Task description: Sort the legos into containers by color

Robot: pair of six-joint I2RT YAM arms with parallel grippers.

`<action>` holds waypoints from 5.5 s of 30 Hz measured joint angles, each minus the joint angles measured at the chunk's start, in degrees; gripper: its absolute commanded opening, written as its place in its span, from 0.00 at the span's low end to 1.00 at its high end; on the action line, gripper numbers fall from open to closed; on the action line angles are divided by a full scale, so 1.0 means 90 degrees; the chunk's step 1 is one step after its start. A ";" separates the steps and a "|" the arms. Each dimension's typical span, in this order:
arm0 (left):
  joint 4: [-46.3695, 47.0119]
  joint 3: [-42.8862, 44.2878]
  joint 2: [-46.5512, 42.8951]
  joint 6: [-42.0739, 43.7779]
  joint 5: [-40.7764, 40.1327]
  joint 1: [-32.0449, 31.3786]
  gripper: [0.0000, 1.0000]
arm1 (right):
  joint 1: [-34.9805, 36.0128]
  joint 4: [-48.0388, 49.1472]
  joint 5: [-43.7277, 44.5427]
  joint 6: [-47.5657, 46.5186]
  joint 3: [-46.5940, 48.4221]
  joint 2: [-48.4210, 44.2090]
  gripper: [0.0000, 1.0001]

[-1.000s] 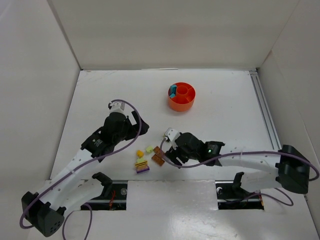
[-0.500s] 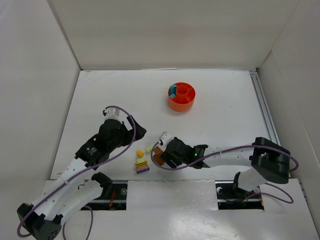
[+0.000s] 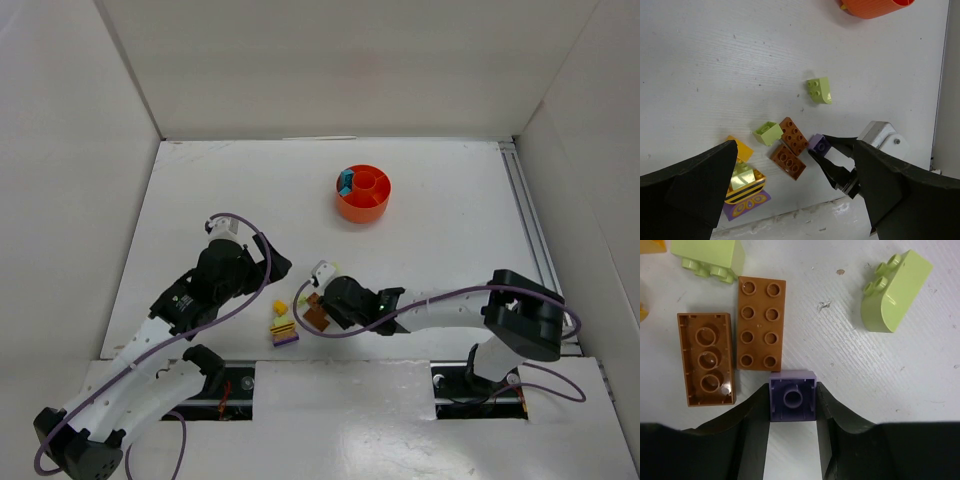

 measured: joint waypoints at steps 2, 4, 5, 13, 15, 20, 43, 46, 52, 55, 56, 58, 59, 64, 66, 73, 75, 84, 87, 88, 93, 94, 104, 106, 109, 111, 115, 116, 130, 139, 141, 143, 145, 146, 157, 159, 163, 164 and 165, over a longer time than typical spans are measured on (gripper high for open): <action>-0.0005 0.0000 0.0000 0.0000 -0.0012 0.0000 1.00 | 0.0000 -0.0029 0.0015 -0.0005 -0.0002 -0.0085 0.22; -0.0007 0.0000 0.0002 0.0000 -0.0024 0.0000 1.00 | -0.0002 -0.0053 0.0017 -0.0017 -0.0002 -0.0299 0.22; -0.0005 0.0000 0.0002 0.0002 -0.0024 0.0000 1.00 | -0.0017 -0.0073 0.0015 -0.0034 -0.0005 -0.0464 0.22; 0.0311 0.0000 0.0481 0.0104 -0.0010 0.0000 1.00 | -0.1443 -0.0214 -0.0442 -0.0758 0.0214 -0.1785 0.21; 0.0415 0.0002 0.0665 0.0138 -0.0012 0.0000 1.00 | -0.1957 -0.0328 -0.0515 -0.1018 0.0495 -0.1809 0.21; 0.0627 0.0131 0.1212 0.0321 -0.0068 0.0024 1.00 | -0.3007 -0.0410 -0.0750 -0.1457 0.1399 -0.1608 0.22; 0.1256 0.1042 0.3055 0.1149 0.0418 0.0967 1.00 | -0.3929 -0.0437 -0.0709 -0.1239 0.3218 0.0784 0.23; 0.1265 0.1056 0.3109 0.1226 0.0508 0.1010 1.00 | -0.3929 -0.0427 -0.0549 -0.1069 0.3342 0.0979 0.23; 0.1268 0.1090 0.3152 0.1307 0.0610 0.1015 1.00 | -0.3929 -0.0423 -0.0279 -0.0665 0.3373 0.1112 0.30; 0.1268 0.1090 0.3152 0.1324 0.0636 0.1015 1.00 | -0.3915 -0.0403 -0.0182 -0.0517 0.3373 0.1146 0.31; 0.1268 0.1090 0.3152 0.1324 0.0653 0.1015 1.00 | -0.3915 -0.0401 -0.0158 -0.0474 0.3376 0.1171 0.31; 0.1268 0.1090 0.3152 0.1326 0.0692 0.1015 1.00 | -0.3903 -0.0403 -0.0087 -0.0381 0.3390 0.1253 0.33; 0.1268 0.1090 0.3152 0.1326 0.0724 0.1015 1.00 | -0.3895 -0.0406 -0.0039 -0.0338 0.3417 0.1309 0.34; 0.1260 0.1090 0.3152 0.1375 0.0775 0.1015 1.00 | -0.3784 -0.0408 0.0121 -0.0143 0.3449 0.1477 0.47; 0.1260 0.1088 0.3152 0.1382 0.0780 0.1015 1.00 | -0.3745 -0.0406 0.0170 -0.0095 0.3451 0.1496 0.54; 0.1260 0.1088 0.3152 0.1413 0.0852 0.1015 1.00 | -0.3708 -0.0403 0.0282 -0.0049 0.3487 0.1506 0.66; 0.1260 0.1088 0.3152 0.1416 0.0884 0.1015 1.00 | -0.3706 -0.0410 0.0291 -0.0049 0.3490 0.1506 0.67; 0.1195 0.0952 0.3116 0.1413 0.1018 0.1020 1.00 | -0.3572 -0.0578 0.0304 -0.0379 0.3490 0.1285 0.72; 0.1144 0.0806 0.2977 0.1406 0.1086 0.1020 1.00 | -0.3320 -0.0680 0.0206 -0.0673 0.3376 0.0792 0.73; 0.1110 0.0772 0.2919 0.1392 0.1093 0.1020 1.00 | -0.3232 -0.0714 0.0148 -0.0775 0.3325 0.0588 0.73; 0.0984 0.0658 0.2579 0.1290 0.1081 0.1020 1.00 | -0.2878 -0.0814 -0.0661 -0.1158 0.3067 -0.0129 0.72; 0.0979 0.0631 0.2501 0.1263 0.1081 0.1020 1.00 | -0.2822 -0.0845 -0.0823 -0.1209 0.3026 -0.0151 0.72; 0.0593 0.0107 0.1783 0.0923 0.1049 0.1020 1.00 | -0.1911 -0.1297 -0.1447 -0.1129 0.2521 0.0576 0.72; 0.0522 0.0019 0.1588 0.0828 0.1025 0.1020 1.00 | -0.1889 -0.1307 -0.1469 -0.0947 0.2480 0.0736 0.72; 0.0437 -0.0034 0.1358 0.0729 0.0998 0.1020 1.00 | -0.1892 -0.1299 -0.1464 -0.0702 0.2475 0.0981 0.70; 0.0437 -0.0056 0.1241 0.0673 0.0981 0.1020 1.00 | -0.1899 -0.1292 -0.1464 -0.0549 0.2472 0.1154 0.67; 0.0398 -0.0087 0.1124 0.0595 0.0959 0.1020 1.00 | -0.1887 -0.1299 -0.1404 -0.0236 0.2387 0.1384 0.63; 0.0384 -0.0097 0.1112 0.0578 0.0957 0.1020 1.00 | -0.1885 -0.1299 -0.1360 -0.0177 0.2375 0.1411 0.60; 0.0362 -0.0138 0.1105 0.0556 0.0971 0.1020 1.00 | -0.2011 -0.1382 -0.0894 0.0250 0.2188 0.1127 0.10; 0.0755 -0.0138 0.1795 0.0801 0.1180 0.1020 1.00 | -0.4041 -0.1440 -0.1290 -0.0420 0.2586 0.0022 0.10; 0.0852 -0.0138 0.2030 0.0874 0.1234 0.1020 1.00 | -0.4449 -0.1455 -0.1382 -0.0568 0.2812 0.0024 0.10; 0.0935 -0.0134 0.2259 0.0954 0.1270 0.1018 1.00 | -0.4750 -0.1460 -0.1501 -0.0680 0.3045 0.0063 0.11; 0.0967 -0.0083 0.2489 0.1044 0.1297 0.1001 1.00 | -0.4964 -0.1477 -0.1637 -0.0780 0.3347 0.0180 0.11; 0.0991 -0.0044 0.2606 0.1095 0.1299 0.0976 1.00 | -0.5027 -0.1467 -0.1698 -0.0806 0.3497 0.0260 0.11; 0.1166 0.0362 0.3276 0.1549 0.1394 0.0770 0.97 | -0.5226 -0.1433 -0.2353 -0.0976 0.4677 0.1591 0.15; 0.1188 0.0364 0.3276 0.1588 0.1394 0.0767 0.97 | -0.5234 -0.1438 -0.2380 -0.0935 0.4731 0.1751 0.22; 0.1212 0.0369 0.3334 0.1661 0.1421 0.0724 0.97 | -0.5294 -0.1416 -0.2402 -0.0843 0.4794 0.1824 0.32; 0.1217 0.0372 0.3361 0.1671 0.1423 0.0707 0.97 | -0.5299 -0.1409 -0.2407 -0.0838 0.4816 0.1834 0.34; 0.1217 0.0374 0.3402 0.1683 0.1426 0.0682 0.97 | -0.5304 -0.1409 -0.2421 -0.0821 0.4845 0.1843 0.36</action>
